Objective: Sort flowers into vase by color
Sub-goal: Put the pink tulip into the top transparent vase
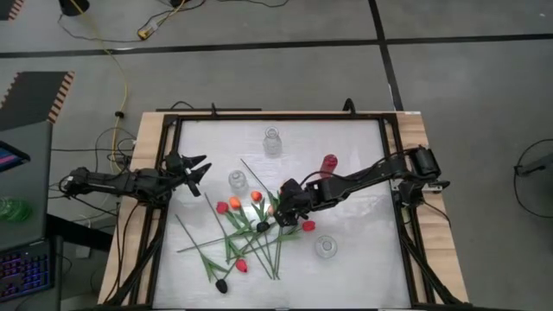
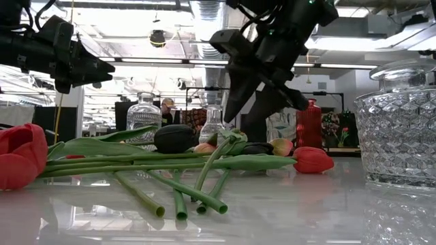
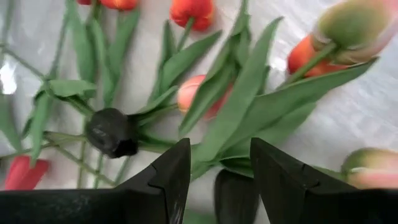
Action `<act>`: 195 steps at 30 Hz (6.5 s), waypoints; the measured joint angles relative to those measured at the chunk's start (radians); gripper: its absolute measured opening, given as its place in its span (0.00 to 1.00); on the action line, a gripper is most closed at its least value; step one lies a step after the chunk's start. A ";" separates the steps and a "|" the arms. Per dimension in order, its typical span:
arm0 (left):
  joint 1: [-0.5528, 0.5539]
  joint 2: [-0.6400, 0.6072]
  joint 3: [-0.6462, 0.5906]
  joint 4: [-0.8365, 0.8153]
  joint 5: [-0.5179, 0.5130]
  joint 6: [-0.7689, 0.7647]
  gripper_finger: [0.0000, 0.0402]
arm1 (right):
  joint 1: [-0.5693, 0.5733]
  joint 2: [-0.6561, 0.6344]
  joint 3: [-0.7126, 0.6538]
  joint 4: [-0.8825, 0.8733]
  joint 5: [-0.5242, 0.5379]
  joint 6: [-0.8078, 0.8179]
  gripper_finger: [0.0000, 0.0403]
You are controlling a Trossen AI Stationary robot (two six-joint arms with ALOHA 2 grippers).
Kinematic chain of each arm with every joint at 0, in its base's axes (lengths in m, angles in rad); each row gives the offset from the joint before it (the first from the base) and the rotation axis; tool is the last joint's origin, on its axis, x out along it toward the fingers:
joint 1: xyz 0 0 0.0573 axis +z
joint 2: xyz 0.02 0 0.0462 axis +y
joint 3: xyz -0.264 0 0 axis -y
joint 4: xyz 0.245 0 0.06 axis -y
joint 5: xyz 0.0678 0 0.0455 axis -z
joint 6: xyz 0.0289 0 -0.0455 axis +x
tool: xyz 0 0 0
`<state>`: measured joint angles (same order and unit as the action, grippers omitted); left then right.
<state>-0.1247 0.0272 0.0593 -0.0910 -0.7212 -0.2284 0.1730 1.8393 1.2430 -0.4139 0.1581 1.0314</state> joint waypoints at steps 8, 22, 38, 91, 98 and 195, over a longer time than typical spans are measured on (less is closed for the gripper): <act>0.000 0.000 0.000 0.000 0.000 0.000 0.42 | -0.006 0.035 0.000 0.006 0.001 0.019 0.48; 0.000 0.000 0.000 0.000 0.000 0.000 0.42 | -0.019 0.065 0.000 0.027 0.002 0.018 0.41; 0.000 0.000 0.000 0.000 0.000 0.000 0.42 | -0.040 0.065 0.000 0.026 0.001 0.016 0.12; 0.000 0.000 0.000 0.000 0.004 0.000 0.42 | -0.057 -0.322 -0.002 0.066 0.254 -0.307 0.04; 0.000 0.000 0.000 0.000 0.004 0.000 0.42 | -0.105 -0.357 -0.001 0.235 0.318 -0.480 0.05; 0.000 0.000 0.000 0.001 0.003 0.000 0.42 | -0.456 -0.182 -0.029 0.766 0.311 -1.092 0.14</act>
<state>-0.1247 0.0273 0.0590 -0.0902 -0.7185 -0.2287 -0.2832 1.6573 1.2144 0.3519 0.4691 -0.0605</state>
